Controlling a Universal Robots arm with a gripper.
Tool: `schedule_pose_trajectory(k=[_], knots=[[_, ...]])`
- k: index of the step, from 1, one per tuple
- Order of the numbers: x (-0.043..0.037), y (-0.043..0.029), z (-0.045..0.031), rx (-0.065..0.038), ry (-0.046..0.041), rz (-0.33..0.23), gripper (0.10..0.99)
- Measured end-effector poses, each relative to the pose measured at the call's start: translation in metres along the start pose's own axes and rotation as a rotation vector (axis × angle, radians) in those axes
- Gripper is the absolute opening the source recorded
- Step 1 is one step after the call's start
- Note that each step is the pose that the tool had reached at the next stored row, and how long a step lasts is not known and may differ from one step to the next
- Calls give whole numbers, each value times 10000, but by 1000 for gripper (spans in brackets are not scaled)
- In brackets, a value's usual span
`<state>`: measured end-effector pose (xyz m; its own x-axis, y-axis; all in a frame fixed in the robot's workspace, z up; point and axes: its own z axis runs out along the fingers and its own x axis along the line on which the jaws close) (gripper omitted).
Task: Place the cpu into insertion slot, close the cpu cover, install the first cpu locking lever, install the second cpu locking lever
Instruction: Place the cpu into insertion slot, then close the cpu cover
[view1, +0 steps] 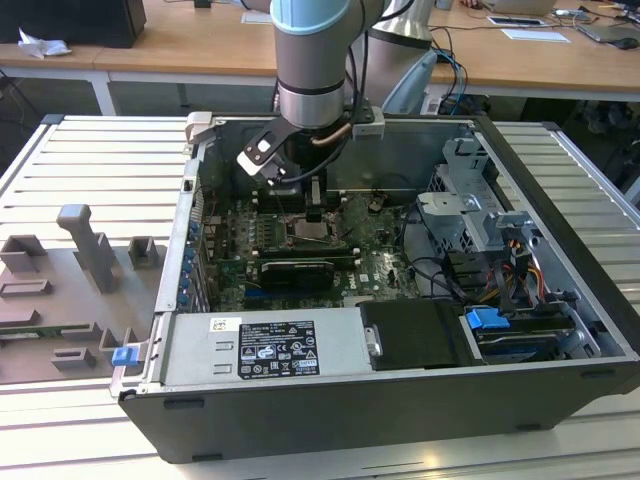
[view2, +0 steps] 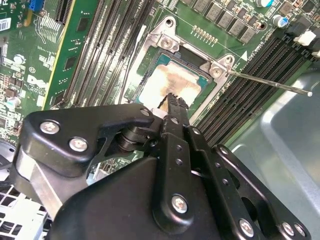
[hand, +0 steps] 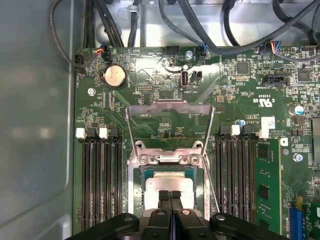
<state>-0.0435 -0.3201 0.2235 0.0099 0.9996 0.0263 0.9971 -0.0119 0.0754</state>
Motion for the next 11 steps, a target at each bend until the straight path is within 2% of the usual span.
schedule_pose_trajectory(k=[4, 7, 11], knots=[[0, 1, -16, -1, 0, 0, 106], [1, 73, -11, 84, -2, 1, 106], [1, 78, -11, 86, -2, 4, 106]])
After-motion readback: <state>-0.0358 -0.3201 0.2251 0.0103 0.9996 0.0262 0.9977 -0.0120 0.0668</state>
